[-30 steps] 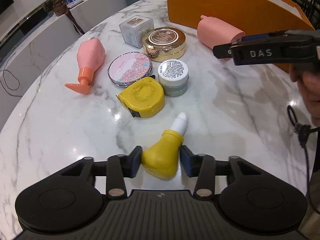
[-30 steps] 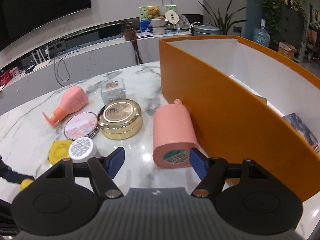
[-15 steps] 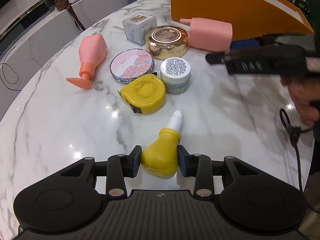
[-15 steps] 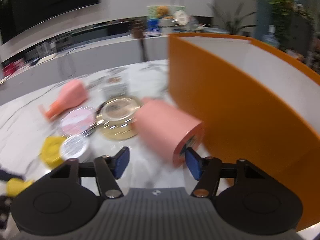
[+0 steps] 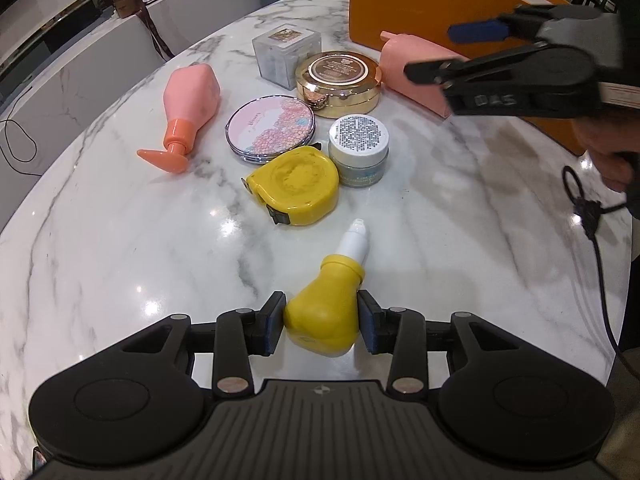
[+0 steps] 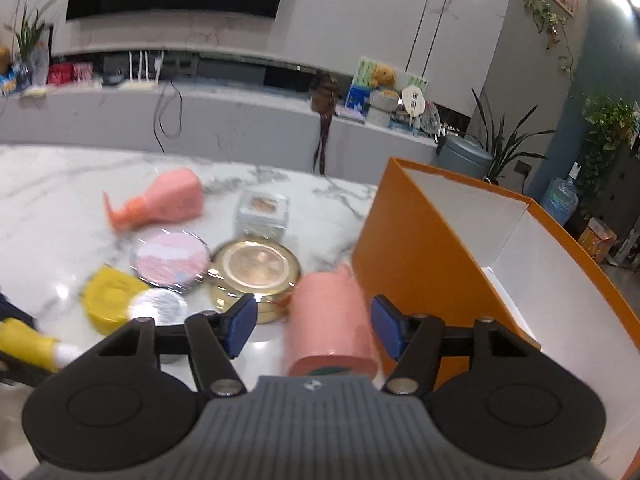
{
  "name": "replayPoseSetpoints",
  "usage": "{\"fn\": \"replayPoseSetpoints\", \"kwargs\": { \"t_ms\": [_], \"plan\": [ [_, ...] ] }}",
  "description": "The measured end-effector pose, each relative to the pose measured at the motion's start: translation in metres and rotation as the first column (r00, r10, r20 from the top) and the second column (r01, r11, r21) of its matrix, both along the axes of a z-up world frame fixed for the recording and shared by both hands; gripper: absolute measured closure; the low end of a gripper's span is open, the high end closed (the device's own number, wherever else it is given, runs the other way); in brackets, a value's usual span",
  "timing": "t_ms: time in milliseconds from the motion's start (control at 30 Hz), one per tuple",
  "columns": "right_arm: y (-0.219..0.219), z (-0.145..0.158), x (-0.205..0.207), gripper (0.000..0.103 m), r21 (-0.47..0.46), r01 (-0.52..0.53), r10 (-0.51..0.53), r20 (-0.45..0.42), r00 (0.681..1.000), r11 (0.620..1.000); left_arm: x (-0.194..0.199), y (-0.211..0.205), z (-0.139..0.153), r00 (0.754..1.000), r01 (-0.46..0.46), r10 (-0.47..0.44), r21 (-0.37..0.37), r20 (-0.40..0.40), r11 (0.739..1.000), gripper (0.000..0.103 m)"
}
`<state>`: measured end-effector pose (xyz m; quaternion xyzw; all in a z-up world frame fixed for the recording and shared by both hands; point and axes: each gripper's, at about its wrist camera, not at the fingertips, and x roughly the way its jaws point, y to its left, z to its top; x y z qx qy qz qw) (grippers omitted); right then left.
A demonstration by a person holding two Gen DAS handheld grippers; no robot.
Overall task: Organize rigid objects
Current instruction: 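Grasp the yellow bulb bottle with the left tool while the right tool grasps the pink roll, then lift the yellow bottle and pink roll and carry them over the orange box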
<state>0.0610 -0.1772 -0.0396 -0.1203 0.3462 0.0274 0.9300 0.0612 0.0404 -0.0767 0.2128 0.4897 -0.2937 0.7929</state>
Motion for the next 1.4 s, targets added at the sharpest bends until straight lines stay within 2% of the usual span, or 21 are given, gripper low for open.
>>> {"fn": "replayPoseSetpoints", "kwargs": {
  "t_ms": [100, 167, 400, 467, 633, 767, 867, 1100, 1400],
  "plan": [
    [-0.003, -0.013, 0.012, 0.038, -0.020, 0.004, -0.005, -0.057, 0.998, 1.000, 0.000, 0.001, 0.000, 1.000, -0.001, 0.001, -0.002, -0.002, 1.000, 0.058],
    [-0.001, -0.019, 0.015, 0.038, -0.056, 0.004, -0.007, -0.048, 0.999, 0.998, 0.000, 0.001, 0.000, 1.000, 0.001, -0.001, -0.007, -0.008, 1.000, 0.060],
    [0.005, -0.030, 0.021, 0.037, -0.085, -0.008, 0.002, -0.076, 0.997, 0.996, 0.000, 0.002, 0.001, 1.000, 0.001, -0.001, -0.010, -0.010, 1.000, 0.060],
    [0.008, -0.035, 0.024, 0.041, -0.117, -0.014, 0.004, -0.083, 0.997, 0.993, -0.001, 0.002, 0.001, 1.000, 0.000, 0.000, -0.010, -0.009, 1.000, 0.060],
    [0.008, -0.033, 0.027, 0.043, -0.111, -0.006, -0.005, -0.104, 0.995, 0.994, -0.001, 0.002, 0.001, 1.000, -0.001, 0.001, -0.010, -0.014, 1.000, 0.060],
    [0.004, -0.026, 0.024, 0.044, -0.072, -0.002, -0.006, -0.117, 0.993, 0.997, 0.003, 0.003, 0.002, 0.999, -0.023, 0.023, -0.009, -0.031, 1.000, 0.060],
    [0.005, -0.017, 0.019, 0.048, -0.058, -0.011, 0.005, -0.100, 0.995, 0.998, 0.005, 0.006, 0.006, 0.999, -0.038, 0.038, -0.005, -0.027, 0.999, 0.060],
    [0.005, 0.008, 0.011, 0.048, -0.007, -0.038, 0.037, -0.063, 0.997, 0.999, 0.003, 0.007, 0.025, 0.997, -0.074, 0.074, -0.038, -0.003, 0.996, 0.060],
    [-0.013, 0.043, 0.002, 0.048, 0.059, -0.029, 0.030, -0.008, 1.000, 0.998, 0.011, 0.001, 0.057, 0.988, -0.148, 0.153, -0.132, 0.030, 0.980, 0.060]
  ]
}}
